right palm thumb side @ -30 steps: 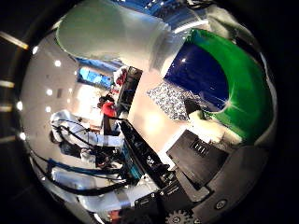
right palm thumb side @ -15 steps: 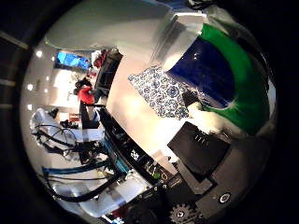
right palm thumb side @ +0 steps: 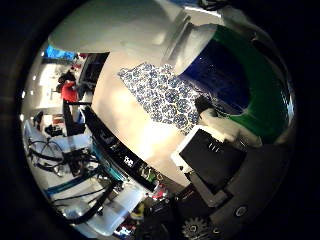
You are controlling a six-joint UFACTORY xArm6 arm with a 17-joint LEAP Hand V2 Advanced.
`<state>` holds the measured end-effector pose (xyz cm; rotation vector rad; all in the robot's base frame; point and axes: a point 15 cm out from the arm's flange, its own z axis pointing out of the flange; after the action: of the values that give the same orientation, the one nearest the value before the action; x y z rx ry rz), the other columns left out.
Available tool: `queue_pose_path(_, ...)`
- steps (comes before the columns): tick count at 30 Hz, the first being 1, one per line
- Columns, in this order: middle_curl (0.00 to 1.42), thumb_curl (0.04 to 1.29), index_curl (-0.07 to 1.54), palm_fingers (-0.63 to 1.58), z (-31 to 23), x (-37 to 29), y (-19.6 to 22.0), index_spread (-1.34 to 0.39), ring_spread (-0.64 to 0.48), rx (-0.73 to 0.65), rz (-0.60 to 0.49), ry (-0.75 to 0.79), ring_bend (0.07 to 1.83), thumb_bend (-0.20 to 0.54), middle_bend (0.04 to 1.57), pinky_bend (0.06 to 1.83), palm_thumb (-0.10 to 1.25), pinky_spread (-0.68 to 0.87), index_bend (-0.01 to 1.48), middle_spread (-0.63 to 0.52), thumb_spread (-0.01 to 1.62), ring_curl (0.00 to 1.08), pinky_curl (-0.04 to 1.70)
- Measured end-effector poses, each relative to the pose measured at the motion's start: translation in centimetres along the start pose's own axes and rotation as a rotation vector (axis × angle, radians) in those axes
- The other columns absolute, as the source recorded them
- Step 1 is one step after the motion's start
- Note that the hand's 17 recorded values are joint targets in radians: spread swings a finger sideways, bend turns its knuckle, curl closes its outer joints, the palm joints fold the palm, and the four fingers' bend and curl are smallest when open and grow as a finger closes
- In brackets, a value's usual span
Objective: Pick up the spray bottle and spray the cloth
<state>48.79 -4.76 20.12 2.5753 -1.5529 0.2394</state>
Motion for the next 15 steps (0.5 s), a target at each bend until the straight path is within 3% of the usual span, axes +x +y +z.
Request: queue_pose_path(15,0.95,0.95,1.19,0.96,-1.1,1.1,-1.2,-0.36,-0.31,0.012,-0.006,0.035,1.31,-0.019,1.35,1.04,1.09,-0.10,0.98,-0.18,0.43,1.04,1.59)
